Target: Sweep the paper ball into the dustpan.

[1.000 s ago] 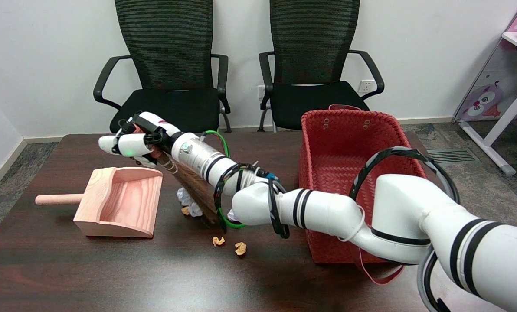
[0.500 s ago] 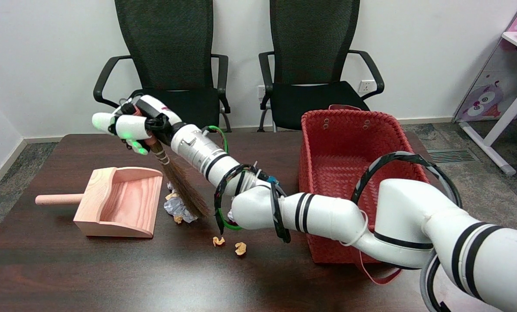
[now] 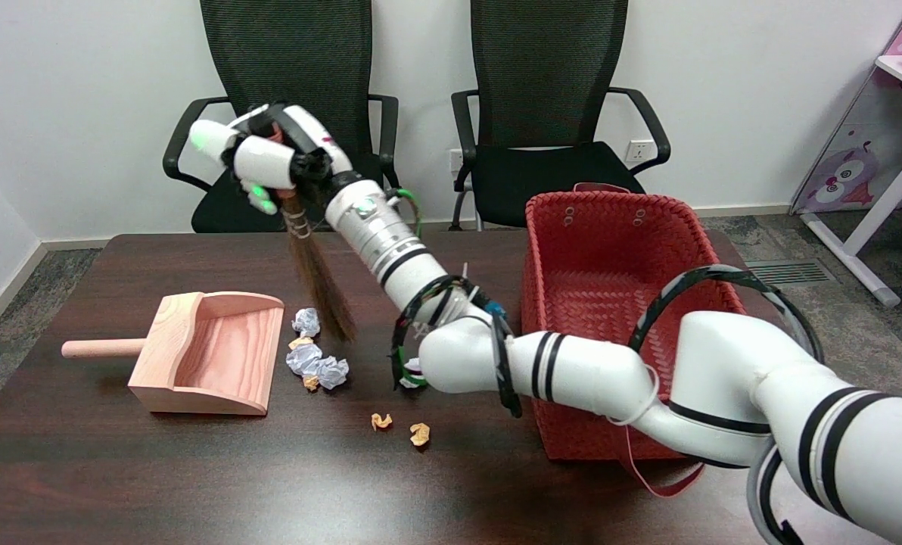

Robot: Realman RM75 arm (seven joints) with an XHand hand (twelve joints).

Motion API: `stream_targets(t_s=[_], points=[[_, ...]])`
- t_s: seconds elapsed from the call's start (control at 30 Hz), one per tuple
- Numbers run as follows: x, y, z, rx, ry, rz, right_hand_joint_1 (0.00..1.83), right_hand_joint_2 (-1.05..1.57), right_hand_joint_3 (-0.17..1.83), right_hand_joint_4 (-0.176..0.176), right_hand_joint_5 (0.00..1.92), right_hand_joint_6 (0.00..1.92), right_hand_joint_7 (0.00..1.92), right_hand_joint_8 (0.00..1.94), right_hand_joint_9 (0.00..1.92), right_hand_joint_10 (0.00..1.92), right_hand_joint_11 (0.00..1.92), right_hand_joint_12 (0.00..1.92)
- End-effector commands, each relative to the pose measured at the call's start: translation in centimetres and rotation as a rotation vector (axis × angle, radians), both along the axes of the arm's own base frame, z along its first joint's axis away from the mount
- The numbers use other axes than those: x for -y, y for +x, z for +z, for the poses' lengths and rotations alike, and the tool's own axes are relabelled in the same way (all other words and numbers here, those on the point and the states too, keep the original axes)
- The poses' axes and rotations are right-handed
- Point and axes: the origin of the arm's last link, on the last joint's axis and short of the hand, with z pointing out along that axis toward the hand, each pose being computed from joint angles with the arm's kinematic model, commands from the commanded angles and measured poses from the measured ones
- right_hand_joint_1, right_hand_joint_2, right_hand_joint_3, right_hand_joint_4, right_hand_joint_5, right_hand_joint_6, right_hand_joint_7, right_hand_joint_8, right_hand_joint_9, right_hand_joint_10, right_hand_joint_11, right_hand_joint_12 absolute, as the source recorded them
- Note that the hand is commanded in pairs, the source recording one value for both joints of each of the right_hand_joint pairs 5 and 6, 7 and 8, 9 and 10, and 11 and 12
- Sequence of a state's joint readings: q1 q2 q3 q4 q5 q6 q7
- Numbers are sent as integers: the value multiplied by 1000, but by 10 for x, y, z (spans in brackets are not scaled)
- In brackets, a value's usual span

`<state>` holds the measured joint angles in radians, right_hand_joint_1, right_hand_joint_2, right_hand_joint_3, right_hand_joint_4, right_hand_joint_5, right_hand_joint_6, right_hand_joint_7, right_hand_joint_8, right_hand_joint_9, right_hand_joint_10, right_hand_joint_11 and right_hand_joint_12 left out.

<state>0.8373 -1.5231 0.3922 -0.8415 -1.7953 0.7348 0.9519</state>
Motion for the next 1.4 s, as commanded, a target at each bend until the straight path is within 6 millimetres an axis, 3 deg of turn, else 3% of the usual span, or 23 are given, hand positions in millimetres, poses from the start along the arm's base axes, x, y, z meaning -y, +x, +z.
stream_targets(t_s=[0.03,0.17,0.37,0.57,0.97,1.4], points=[[-42,15,71,-5,-132,166,978,1571,1269,176,1920,1920,1920,1920,1920,1920,1920,1920],[-61,11,89,-64,-288,156,992,1571,1464,176,1920,1920,1920,1920,1920,1920,1920,1920],[-93,14,111,-124,-443,147,1017,1571,1434,176,1920,1920,1920,1920,1920,1920,1920,1920],[-119,21,119,-181,-570,125,1021,1571,1410,173,1920,1920,1920,1920,1920,1920,1920,1920],[-138,-9,81,-164,-526,-31,999,1571,1494,176,1920,1920,1920,1920,1920,1920,1920,1920],[-140,-35,50,-169,-469,-130,1005,1571,1565,176,1920,1920,1920,1920,1920,1920,1920,1920]])
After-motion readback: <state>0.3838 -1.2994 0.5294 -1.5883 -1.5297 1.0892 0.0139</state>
